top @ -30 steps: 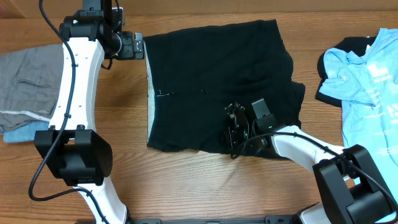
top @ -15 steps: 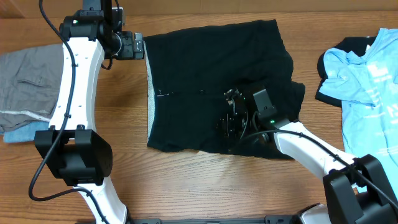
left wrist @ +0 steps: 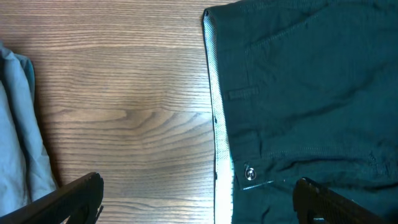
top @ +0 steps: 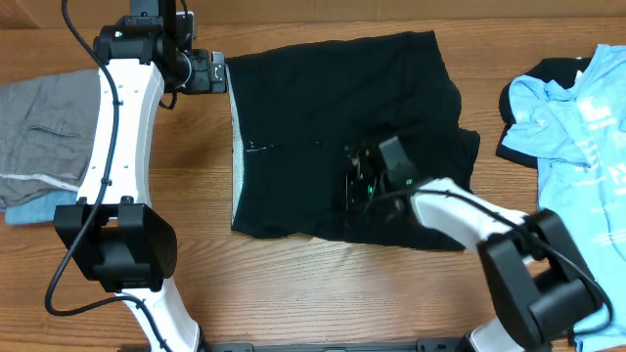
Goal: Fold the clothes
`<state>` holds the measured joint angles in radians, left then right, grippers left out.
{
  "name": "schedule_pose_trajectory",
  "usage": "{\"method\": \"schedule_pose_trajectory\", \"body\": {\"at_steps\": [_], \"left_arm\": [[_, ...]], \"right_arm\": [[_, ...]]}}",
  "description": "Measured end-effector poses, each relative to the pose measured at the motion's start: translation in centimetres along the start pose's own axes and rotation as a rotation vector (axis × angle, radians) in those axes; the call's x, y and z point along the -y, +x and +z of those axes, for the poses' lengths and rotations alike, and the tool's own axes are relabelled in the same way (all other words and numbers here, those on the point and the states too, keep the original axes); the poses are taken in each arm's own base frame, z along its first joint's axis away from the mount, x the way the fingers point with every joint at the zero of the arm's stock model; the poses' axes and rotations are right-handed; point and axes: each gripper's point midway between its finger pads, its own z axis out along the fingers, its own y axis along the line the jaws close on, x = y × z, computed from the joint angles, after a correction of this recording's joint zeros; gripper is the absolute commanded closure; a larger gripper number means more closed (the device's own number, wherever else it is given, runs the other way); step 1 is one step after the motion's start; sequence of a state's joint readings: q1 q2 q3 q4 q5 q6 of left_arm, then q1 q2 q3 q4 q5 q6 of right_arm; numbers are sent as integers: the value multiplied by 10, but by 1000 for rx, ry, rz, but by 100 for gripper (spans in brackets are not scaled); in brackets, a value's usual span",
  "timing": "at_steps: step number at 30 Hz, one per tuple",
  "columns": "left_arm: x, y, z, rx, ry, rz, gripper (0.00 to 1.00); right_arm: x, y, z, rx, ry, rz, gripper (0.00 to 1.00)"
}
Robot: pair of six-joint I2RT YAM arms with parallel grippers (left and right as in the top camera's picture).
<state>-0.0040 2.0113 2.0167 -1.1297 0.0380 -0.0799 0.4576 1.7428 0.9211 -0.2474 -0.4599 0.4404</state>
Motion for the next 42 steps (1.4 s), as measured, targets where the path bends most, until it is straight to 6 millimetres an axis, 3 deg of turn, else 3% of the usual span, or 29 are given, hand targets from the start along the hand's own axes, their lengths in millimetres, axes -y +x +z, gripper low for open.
{"method": "schedule_pose_trajectory", "body": {"at_steps": [2,4,7,9,11,12,13,16,19,23,27,33,34,35,36,37,39,42], "left_arm": [[0,0,0,0,0,0,0],[0,0,0,1,0,0,0],[0,0,0,0,0,0,0],[0,0,0,0,0,0,0],[0,0,0,0,0,0,0],[0,0,0,0,0,0,0],[0,0,0,0,0,0,0],[0,0,0,1,0,0,0],[0,0,0,0,0,0,0],[0,0,0,0,0,0,0],[0,0,0,0,0,0,0],[0,0,0,0,0,0,0],[0,0,0,0,0,0,0],[0,0,0,1,0,0,0],[0,0,0,1,0,0,0],[0,0,0,1,0,0,0],[0,0,0,0,0,0,0],[0,0,0,0,0,0,0]], "right_arm": [[-26,-40,-31,89,-13,-24,96],[-55,-93,-79,241,-7,-59,96],[-72,-146,-137,446,36,-94,96],[-59,-169,-164,550,105,-88,96],[-30,-178,-171,586,196,-47,96],[-21,-180,-171,588,218,-36,96],[11,-188,-171,595,296,1,96],[60,-200,-159,585,382,28,96],[102,-202,-137,542,443,57,96],[152,-184,-93,425,502,104,96],[176,-166,-68,337,532,130,96],[182,-152,-68,281,564,137,96],[181,-147,-72,264,577,140,96],[178,-142,-80,242,592,146,89],[173,-139,-91,229,606,149,65],[160,-140,-112,229,616,149,50],[123,-145,-172,259,624,169,18],[77,-123,-266,340,622,238,8]]}}
